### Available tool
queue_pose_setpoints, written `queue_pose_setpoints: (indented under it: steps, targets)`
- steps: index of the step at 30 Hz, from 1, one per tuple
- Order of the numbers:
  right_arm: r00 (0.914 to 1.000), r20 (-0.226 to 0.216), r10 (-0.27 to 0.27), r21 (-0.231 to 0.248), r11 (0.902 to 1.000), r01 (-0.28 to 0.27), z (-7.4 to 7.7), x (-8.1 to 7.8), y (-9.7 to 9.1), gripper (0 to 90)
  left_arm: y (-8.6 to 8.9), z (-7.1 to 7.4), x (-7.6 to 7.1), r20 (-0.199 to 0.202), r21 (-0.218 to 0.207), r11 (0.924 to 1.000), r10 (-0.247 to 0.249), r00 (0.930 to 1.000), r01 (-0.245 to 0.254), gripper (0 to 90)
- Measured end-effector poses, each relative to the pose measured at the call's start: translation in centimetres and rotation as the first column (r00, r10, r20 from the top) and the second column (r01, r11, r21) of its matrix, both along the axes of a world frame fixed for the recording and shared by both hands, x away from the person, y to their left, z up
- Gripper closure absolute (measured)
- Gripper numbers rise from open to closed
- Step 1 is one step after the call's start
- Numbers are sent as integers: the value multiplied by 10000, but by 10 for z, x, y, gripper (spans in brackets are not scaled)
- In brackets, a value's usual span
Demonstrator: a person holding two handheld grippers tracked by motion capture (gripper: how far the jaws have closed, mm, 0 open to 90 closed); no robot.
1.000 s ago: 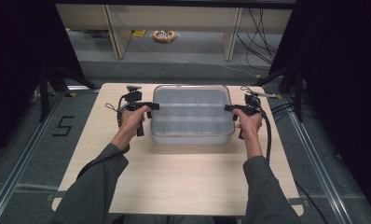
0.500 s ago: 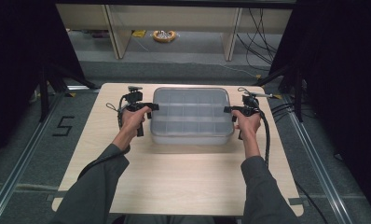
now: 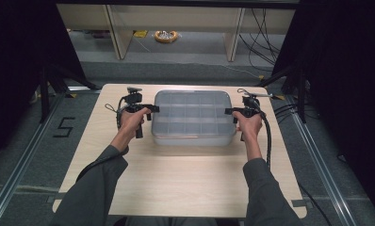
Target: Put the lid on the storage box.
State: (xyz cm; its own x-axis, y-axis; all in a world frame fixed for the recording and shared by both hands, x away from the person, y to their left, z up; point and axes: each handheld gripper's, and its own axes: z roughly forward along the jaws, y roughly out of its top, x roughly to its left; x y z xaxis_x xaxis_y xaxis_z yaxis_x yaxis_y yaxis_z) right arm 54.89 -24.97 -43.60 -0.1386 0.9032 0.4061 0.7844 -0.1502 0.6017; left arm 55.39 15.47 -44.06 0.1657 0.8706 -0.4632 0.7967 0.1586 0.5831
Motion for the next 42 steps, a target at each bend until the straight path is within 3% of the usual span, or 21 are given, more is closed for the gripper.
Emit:
queue_pose_setpoints:
  steps: [2, 3, 4, 8, 10, 11, 12, 13, 15, 19, 20, 21, 22, 24, 28, 32, 33, 37, 38, 40, 42]
  targets:
    - [9993, -286, -231, -340, 9992, 222, 5, -3, 5, 534, 0, -2, 0, -43, -40, 10000, -8, 10000, 8, 501]
    - [9993, 167, 333, -1100, 9934, -313, 4, 0, 0, 542, 0, -2, 0, -94, -152, 9999, -9, 10000, 8, 510]
    - [9986, 64, 525, -1165, 9919, -514, 6, -2, 1, 548, 0, -2, 1, -103, -137, 9999, -46, 9999, 45, 519]
    - [9987, -159, 484, -730, 9961, -494, 4, -2, -1, 536, -1, -2, 1, -113, -145, 9999, -11, 9999, 9, 525]
    - [9991, -419, 4, -228, 9997, -14, 4, -2, 0, 543, 0, -2, 0, -99, -281, 9996, 100, 9999, -103, 538]
    - [9995, -318, -11, -397, 9992, -2, 3, -1, -1, 543, 1, -2, 1, -61, -335, 9994, 84, 9999, -86, 546]
    - [9993, -363, -20, 115, 9999, 24, 1, -1, -2, 543, 1, -2, 0, -38, -357, 9993, 119, 9999, -120, 552]
    - [9998, -182, -14, -185, 9998, 11, -1, -1, -4, 544, 1, -2, 0, -34, -361, 9992, 152, 9999, -153, 554]
    - [10000, 6, 10, 459, 9989, -10, -3, -1, -4, 550, 2, 0, 0, 61, -294, 9993, 241, 9997, -239, 554]
    - [9999, 145, -14, 358, 9994, 9, -2, 0, -2, 546, 3, 3, 1, 131, -341, 9991, 256, 9996, -252, 559]
    - [9985, -388, -381, 734, 9965, 409, 2, -2, 4, 543, 3, 3, 2, 152, -339, 9990, 286, 9995, -281, 560]
    - [9993, -211, -295, 287, 9991, 301, 2, 0, 3, 541, 3, 4, 3, 160, -319, 9991, 291, 9994, -286, 560]
    - [9968, -529, -607, 788, 9948, 648, 5, -1, 7, 539, 2, 3, 4, 162, -299, 9991, 303, 9994, -298, 560]
    - [9990, -168, -405, 323, 9986, 410, 3, 3, 6, 537, 2, 1, 6, 0, -322, 9989, 329, 9995, -328, 554]
    - [9962, -662, -559, 159, 9982, 571, 3, 3, 11, 507, 3, -3, 7, 3, -421, 9981, 455, 9990, -454, 549]
    - [9978, -474, -457, 163, 9988, 466, 0, 4, 8, 515, 2, -3, 8, 54, -348, 9988, 354, 9994, -352, 545]
    - [9999, -77, -83, -48, 10000, 82, -3, 7, 3, 519, 1, -3, 9, 54, -276, 9991, 314, 9995, -312, 536]
    - [9970, -476, -609, 917, 9937, 651, -1, 6, 8, 517, 2, -3, 11, 122, -349, 9992, 216, 9997, -212, 522]
    - [9992, -255, -298, 296, 9991, 306, -3, 7, 5, 515, 2, -4, 11, 132, -470, 9985, 294, 9995, -288, 518]
    - [10000, -48, -84, 248, 9997, 85, -3, 6, 4, 518, 1, -6, 10, 219, -350, 9993, 166, 9996, -158, 518]
    - [9992, -322, -250, 478, 9985, 265, -1, 5, 5, 518, 1, -6, 9, 262, -326, 9994, 127, 9996, -118, 505]
